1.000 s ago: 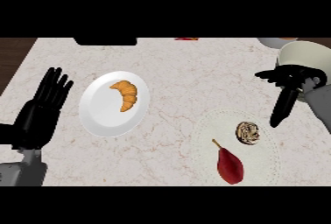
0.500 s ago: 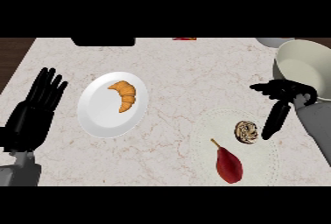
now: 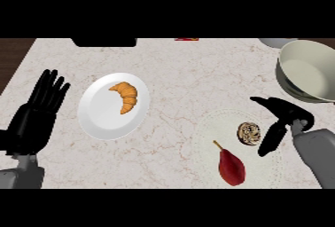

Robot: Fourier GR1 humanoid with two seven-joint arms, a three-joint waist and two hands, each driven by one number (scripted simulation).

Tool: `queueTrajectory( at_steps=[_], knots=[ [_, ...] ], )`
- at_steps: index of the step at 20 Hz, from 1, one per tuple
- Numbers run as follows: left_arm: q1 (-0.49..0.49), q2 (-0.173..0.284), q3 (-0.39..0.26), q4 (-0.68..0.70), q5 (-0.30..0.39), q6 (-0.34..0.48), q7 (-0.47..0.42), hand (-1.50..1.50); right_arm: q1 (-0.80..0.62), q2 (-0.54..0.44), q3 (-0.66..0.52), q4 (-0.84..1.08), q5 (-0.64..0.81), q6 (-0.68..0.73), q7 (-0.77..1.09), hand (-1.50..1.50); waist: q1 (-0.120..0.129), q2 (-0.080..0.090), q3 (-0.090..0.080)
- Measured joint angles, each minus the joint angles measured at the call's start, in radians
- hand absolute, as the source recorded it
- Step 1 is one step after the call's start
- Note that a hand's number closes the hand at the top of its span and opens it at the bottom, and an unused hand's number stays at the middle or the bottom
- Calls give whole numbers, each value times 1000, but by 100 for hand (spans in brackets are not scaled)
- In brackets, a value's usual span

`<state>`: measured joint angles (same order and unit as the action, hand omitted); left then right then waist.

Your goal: Pick the cupcake from the placemat and place it in the bowl

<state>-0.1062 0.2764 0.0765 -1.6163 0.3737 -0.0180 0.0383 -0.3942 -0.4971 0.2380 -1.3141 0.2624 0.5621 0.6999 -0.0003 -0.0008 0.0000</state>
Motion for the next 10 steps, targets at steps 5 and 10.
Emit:
queueTrajectory(
  at_steps=[5, 10],
  knots=[
    [-31, -5, 29, 62, -10, -34, -18, 0, 29, 24, -29, 11, 75, -6, -73, -150, 1, 1, 0],
    [-36, -16, 39, 38, -20, -35, 8, 0, -7, 71, -38, 108, 151, 0, -119, -150, 5, 1, 0]
  ],
)
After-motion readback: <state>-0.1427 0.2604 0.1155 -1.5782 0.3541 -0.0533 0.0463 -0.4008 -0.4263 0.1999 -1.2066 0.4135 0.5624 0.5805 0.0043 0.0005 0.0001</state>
